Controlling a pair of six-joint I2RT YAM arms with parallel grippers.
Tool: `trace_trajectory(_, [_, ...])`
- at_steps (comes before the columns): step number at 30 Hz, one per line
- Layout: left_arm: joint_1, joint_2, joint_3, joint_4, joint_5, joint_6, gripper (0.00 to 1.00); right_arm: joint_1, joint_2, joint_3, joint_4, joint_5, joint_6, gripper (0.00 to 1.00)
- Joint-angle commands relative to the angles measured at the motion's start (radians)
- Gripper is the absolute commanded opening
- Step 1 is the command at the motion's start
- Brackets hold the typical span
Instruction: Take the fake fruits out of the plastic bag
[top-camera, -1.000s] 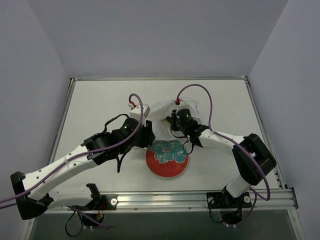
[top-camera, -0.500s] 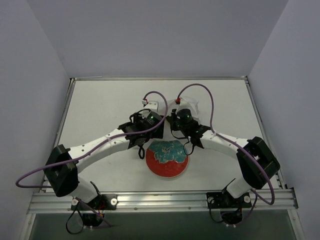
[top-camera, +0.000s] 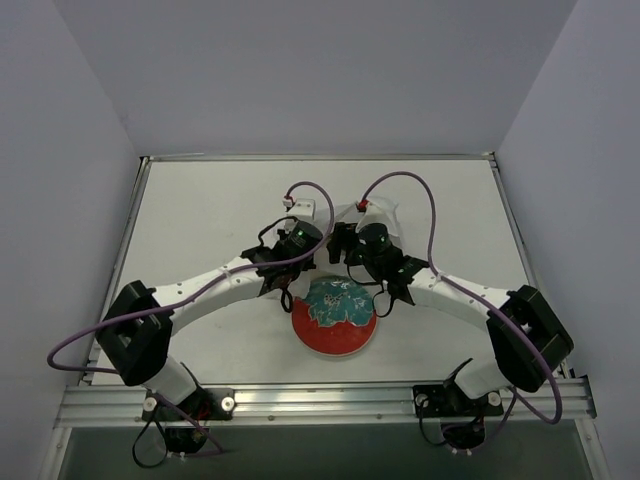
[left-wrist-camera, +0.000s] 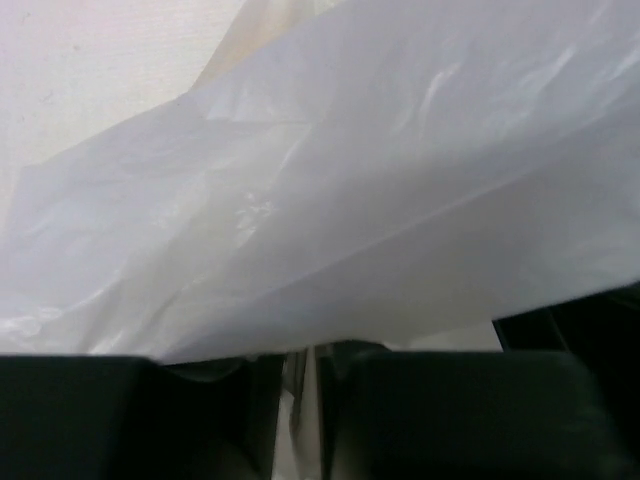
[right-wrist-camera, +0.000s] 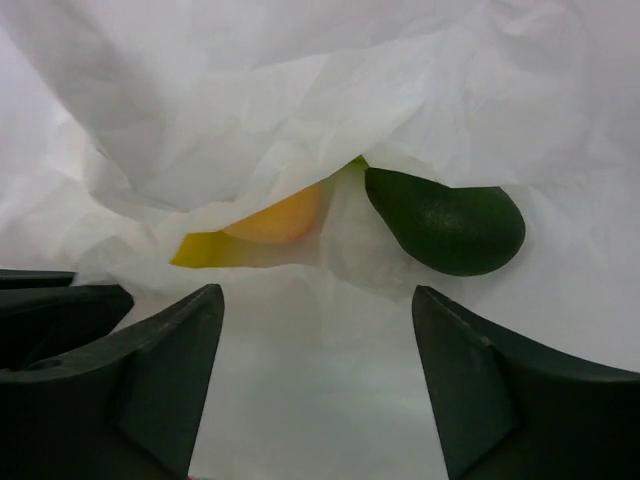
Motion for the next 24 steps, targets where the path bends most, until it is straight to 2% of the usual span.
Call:
trace_trajectory(1, [0.008, -0.027, -0.024, 0.050, 0.026, 0.007, 0.06, 0.015, -0.062, 0.000, 0.053, -0.007, 0.010, 0.74])
trace_trajectory(2, [0.008, -0.033, -0.044, 0.056, 0.029, 0.006, 0.03, 0.020, -0.062, 0.008, 0.060, -0.024, 0.007, 0.80])
trace_trajectory(5, [0.006, -0.053, -0.080, 0.071, 0.051, -0.005, 0.02, 0.028, -0.054, 0.016, 0.097, -0.038, 0.009, 0.88])
trace_trajectory(9, [-0.003, -0.077, -0.154, 0.103, 0.084, -0.001, 0.02, 0.026, -0.027, 0.040, 0.160, -0.006, 0.024, 0.89])
trace_trajectory(12, [-0.018, -0.102, -0.197, 0.137, 0.110, 0.009, 0.02, 0.011, 0.044, 0.101, 0.195, 0.019, 0.009, 0.77])
trace_trajectory(13, [-0.020, -0.108, -0.221, 0.137, 0.115, 0.009, 0.02, -0.006, 0.085, 0.117, 0.220, 0.027, 0.002, 0.67])
trace_trajectory(15, [-0.021, -0.128, -0.245, 0.139, 0.121, 0.007, 0.02, -0.031, 0.131, 0.144, 0.243, 0.031, -0.011, 0.57])
trace_trajectory(19, [-0.023, -0.161, -0.295, 0.125, 0.127, 0.007, 0.02, -0.121, 0.283, 0.227, 0.258, -0.079, -0.060, 0.40])
trace_trajectory(24, [-0.023, -0.177, -0.297, 0.111, 0.124, 0.015, 0.02, -0.169, 0.340, 0.258, 0.258, -0.122, -0.151, 0.33])
